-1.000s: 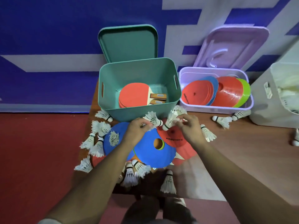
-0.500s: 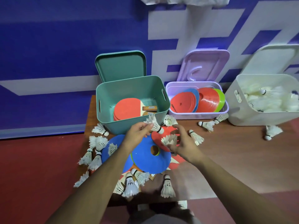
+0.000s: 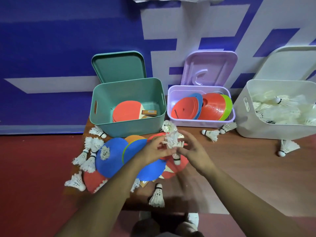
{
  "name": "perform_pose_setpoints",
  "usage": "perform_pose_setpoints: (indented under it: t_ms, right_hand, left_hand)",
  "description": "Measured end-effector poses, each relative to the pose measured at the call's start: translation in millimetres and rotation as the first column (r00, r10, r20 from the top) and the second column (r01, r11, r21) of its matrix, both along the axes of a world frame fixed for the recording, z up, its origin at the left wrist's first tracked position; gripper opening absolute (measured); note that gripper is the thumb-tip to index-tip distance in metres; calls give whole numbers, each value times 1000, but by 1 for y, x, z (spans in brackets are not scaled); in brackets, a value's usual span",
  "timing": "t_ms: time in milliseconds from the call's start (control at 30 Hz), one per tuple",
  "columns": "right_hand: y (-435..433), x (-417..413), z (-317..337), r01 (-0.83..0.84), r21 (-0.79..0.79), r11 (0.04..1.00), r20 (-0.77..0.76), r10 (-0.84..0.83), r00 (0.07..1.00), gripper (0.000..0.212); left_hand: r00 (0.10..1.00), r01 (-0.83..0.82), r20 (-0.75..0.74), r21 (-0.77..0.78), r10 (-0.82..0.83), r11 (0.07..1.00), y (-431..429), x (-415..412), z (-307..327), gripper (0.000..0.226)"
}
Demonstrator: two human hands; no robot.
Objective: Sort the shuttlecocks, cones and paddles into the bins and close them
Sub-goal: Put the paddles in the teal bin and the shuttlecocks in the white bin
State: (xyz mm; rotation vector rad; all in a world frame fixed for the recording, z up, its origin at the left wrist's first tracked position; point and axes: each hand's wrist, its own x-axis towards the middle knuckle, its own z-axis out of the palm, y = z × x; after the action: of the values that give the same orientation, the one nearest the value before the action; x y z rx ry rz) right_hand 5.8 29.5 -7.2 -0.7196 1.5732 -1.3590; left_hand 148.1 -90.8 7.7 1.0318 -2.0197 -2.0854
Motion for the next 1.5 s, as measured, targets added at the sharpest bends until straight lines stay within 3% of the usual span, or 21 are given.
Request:
perform_pose_setpoints:
  t_ms: [67, 133, 333, 433, 533, 633, 733, 867, 1067, 1200, 1433, 1500]
  right_hand:
    - [8, -12, -3, 6, -5, 1000, 83, -6, 997, 58]
    - [14, -22, -7, 15, -14, 1000, 93, -14, 996, 55]
    - [27, -54, -18, -16, 55, 998, 131, 9, 991, 39]
    - [29, -80, -42, 16, 262, 965, -129, 18, 992, 26]
    - [27, -101, -80, -36, 498, 867, -378, 254, 890, 52]
    - [19, -107, -108, -14, 631, 776, -443, 375, 814, 57]
    - [10, -101, -124, 38, 686, 727, -454, 386, 803, 66]
    - [5, -100, -129, 24, 646, 763, -427, 336, 839, 68]
    - [7, -113, -79, -25, 375, 927, -314, 152, 937, 53]
    - [3, -124, -28, -204, 163, 965, -279, 244, 929, 46]
    - [-3, -134, -6, -443, 311, 841, -362, 536, 763, 45]
    - [-1, -128, -9, -421, 293, 858, -334, 505, 796, 50]
  left_hand:
    - [999, -4, -35, 73, 7, 997, 15, -9, -6, 65]
    - [996, -81, -25, 47, 82, 996, 28, -20, -14, 76]
    - [954, -299, -11, 53, 300, 953, 52, -46, -28, 68]
    - [940, -340, -16, 5, 340, 940, 50, -42, -37, 67]
    - [941, -337, 15, -88, 339, 937, 45, -34, -41, 68]
    - [939, -320, 71, -186, 337, 929, 41, -29, -48, 74]
    - [938, -254, 162, -281, 306, 925, 41, -25, -52, 79]
    - [941, -221, 187, -297, 283, 929, 43, -22, -57, 82]
    - [950, -60, 263, -377, 169, 924, 37, -23, -55, 81]
    - [937, 154, 348, -428, 6, 891, 31, -32, -46, 80]
    - [972, 137, 226, -310, -67, 941, 24, -51, -42, 99]
    - [979, 96, 200, -233, -49, 968, 27, -55, -45, 100]
